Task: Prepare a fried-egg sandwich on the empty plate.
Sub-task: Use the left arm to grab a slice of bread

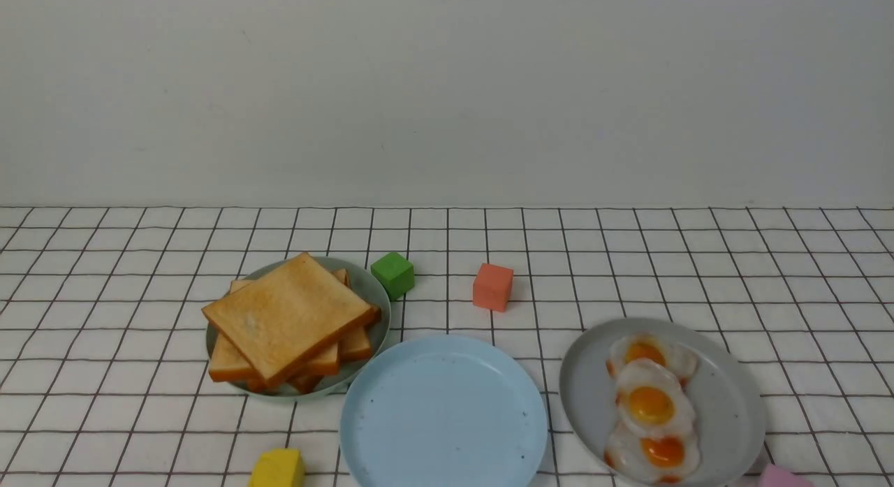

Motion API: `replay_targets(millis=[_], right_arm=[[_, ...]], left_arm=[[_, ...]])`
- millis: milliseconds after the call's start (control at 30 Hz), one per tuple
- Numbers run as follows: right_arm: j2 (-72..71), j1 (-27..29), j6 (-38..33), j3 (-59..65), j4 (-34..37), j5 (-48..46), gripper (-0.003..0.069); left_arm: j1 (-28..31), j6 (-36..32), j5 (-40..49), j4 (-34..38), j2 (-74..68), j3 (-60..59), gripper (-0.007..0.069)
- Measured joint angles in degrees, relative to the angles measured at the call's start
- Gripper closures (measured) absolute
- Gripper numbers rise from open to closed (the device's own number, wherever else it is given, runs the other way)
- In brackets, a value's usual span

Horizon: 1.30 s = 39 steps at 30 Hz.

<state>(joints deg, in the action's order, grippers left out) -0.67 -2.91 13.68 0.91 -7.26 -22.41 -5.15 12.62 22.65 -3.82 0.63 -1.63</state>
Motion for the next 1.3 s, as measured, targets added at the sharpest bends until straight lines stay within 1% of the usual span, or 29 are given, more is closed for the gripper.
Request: replay_targets(millis=[133,200,367,700,833,967,1000,1033,1067,1100,1133,1200,1233,1267,1300], right_arm=[[0.0,0.0,-0.1,0.0,-1.0,0.0,0.0418],[0.0,0.0,-0.1,0.0,-1.5,0.0,0.0418],[0.0,0.0,-0.1,0.1,-2.5,0.0,0.0418],[0.0,0.0,-0.1,0.0,-3.2,-0.1,0.0418],[0.0,0.0,-0.1,0.1,-5.5,0.5,0.0418],[0.0,0.0,-0.1,0.6,-6.8,8.7,0.0418],[0.0,0.0,-0.1,0.6,-6.8,9.3,0.0418],[0.0,0.0,0.1,0.6,-6.8,14.8,0.0418],[0.0,0.0,0.3,0.6,-6.8,16.2,0.0418],[0.0,0.0,1.3,0.6,-6.9,22.0,0.0418],[0.0,0.0,1.7,0.6,-7.0,25.4,0.0418],[0.0,0.0,2.3,0.6,-7.2,32.1,0.0418],[0.0,0.0,2.3,0.6,-7.2,32.1,0.0418],[0.0,0.0,2.5,0.6,-7.3,37.7,0.0418],[0.0,0.0,2.8,0.6,-7.3,40.5,0.0418]], left_arm=[[0.0,0.0,0.0,-0.8,0.0,0.0,0.0386],[0.0,-0.1,0.0,-4.1,0.0,0.0,0.0386],[0.0,-0.2,0.0,-7.4,0.0,0.0,0.0386],[0.0,-0.2,0.0,-7.8,0.0,0.0,0.0386],[0.0,-0.2,-0.9,-9.1,0.0,0.0,0.0386],[0.0,-0.2,-8.2,-9.1,0.0,0.0,0.0386],[0.0,-0.2,-8.7,-9.1,0.0,0.0,0.0386],[0.0,-0.2,-13.0,-9.1,0.0,0.0,0.0386],[0.0,-0.2,-13.4,-9.1,0.0,0.0,0.0386],[0.0,-0.2,-17.7,-9.1,0.0,0.0,0.0386],[0.0,-0.2,-19.8,-9.1,0.0,0.0,0.0386],[0.0,-0.2,-22.3,-9.1,0.0,0.0,0.0386],[0.0,-0.2,-22.7,-9.1,0.0,0.0,0.0386],[0.0,-0.2,-23.3,-9.2,0.0,0.0,0.0386],[0.0,-0.2,-23.3,-9.2,0.0,0.0,0.0386]])
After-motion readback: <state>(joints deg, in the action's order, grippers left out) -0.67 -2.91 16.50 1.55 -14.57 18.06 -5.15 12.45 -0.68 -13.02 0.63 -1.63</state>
